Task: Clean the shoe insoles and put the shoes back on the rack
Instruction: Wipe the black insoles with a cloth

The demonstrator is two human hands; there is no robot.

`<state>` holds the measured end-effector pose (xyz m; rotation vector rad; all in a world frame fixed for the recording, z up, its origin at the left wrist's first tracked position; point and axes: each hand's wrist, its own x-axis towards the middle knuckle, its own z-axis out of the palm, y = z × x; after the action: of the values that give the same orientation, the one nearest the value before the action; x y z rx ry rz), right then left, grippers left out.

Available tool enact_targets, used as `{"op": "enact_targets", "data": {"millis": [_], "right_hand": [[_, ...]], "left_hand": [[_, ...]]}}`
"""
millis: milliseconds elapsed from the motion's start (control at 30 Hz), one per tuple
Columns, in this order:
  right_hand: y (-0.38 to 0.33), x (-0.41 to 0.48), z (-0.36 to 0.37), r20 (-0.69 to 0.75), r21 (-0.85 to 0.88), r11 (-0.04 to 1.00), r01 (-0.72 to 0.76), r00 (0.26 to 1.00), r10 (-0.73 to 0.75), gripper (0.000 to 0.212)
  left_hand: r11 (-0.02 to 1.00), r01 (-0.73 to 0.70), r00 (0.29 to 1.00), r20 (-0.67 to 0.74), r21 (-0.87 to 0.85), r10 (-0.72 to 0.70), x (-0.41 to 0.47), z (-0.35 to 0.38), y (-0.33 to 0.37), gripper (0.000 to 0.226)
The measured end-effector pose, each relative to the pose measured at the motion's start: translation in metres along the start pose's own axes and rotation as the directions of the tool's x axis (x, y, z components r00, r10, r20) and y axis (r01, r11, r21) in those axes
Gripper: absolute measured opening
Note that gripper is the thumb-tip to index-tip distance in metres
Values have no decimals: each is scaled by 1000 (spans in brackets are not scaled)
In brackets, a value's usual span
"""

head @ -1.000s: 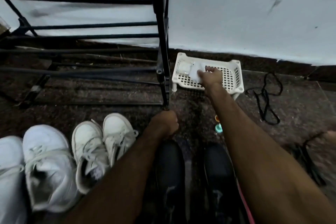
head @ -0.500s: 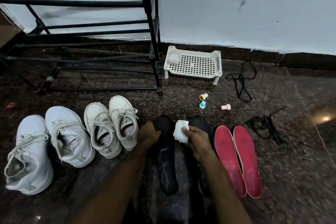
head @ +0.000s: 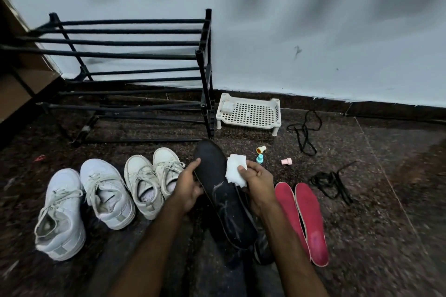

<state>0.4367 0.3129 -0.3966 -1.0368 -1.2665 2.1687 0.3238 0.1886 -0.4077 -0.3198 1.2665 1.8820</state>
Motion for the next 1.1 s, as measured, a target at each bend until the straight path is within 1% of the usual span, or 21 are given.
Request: {"op": "enact_targets", "data": {"millis": [67,133,267,400,467,533,567,600,633,667,700,733,767,800,833,867,900,967,1000,1033,1100], "right_hand": [[-16,-20,12,34,28,1000,3,999,-4,17],[-26,-36,23,8,33,999,32,999,-32,14],[-40,-53,35,-103,138,990,29,995,-15,19],[-43,-58,40,-146,285,957,-55,984,101,29],[-43,-60,43,-160,316,947,-50,981,105,29],[-46,-60,43,-196,243,970,22,980,27,24],[-49,-60,42,-221,156,983,101,973,-65,20],[-54,-63,39,-236,9,976,216,949,-208,17],[-60,-65,35,-207,-187,914,360,895,-395,15],[-66,-70,31,-98,-411,761,502,806,-584,15],[-69,-76,30,88,-589,523,616,693,-715,17],[-70,-82,32,302,-688,264,677,597,-743,21],[-67,-87,36,496,-727,28,686,554,-669,25],[-63,-94,43,630,-729,-150,667,569,-529,28],[-56,-99,48,685,-723,-262,640,613,-393,28],[-50,-103,51,685,-728,-295,619,664,-299,27],[-46,-109,50,679,-734,-250,632,684,-267,28],[-42,-118,39,687,-712,-57,700,676,-269,31],[-39,-123,33,696,-699,-10,715,677,-239,31],[-37,-128,29,713,-686,-8,727,671,-203,29],[-36,-129,25,724,-685,-90,723,660,-201,21]], "left_hand": [[993,32,997,67,-117,-25,-26,13,4,45],[975,87,986,156,-205,-56,-50,24,3,56],[914,40,968,242,-403,65,-80,28,2,76],[904,70,927,363,-422,98,-99,27,-5,83],[900,104,913,400,-423,82,-102,25,-11,87],[889,117,906,414,-442,87,-101,24,-15,86],[884,115,906,414,-453,94,-100,23,-15,85],[877,125,899,427,-464,98,-99,23,-16,84],[875,132,895,436,-467,98,-99,23,-15,84],[873,135,896,434,-468,94,-98,24,-14,82],[878,128,904,418,-462,88,-98,26,-12,79],[885,113,916,393,-452,84,-96,28,-12,76],[891,100,921,380,-442,86,-94,31,-11,73],[894,93,924,372,-438,86,-93,33,-12,72],[896,94,926,369,-435,82,-92,35,-13,73],[898,100,926,370,-429,74,-90,36,-14,77],[895,107,928,367,-432,66,-88,36,-16,80],[875,125,932,358,-468,58,-82,33,-19,78],[855,134,929,364,-501,68,-80,31,-19,75],[844,136,926,370,-519,78,-78,31,-19,72],[856,124,919,383,-503,93,-79,32,-16,73]]}}
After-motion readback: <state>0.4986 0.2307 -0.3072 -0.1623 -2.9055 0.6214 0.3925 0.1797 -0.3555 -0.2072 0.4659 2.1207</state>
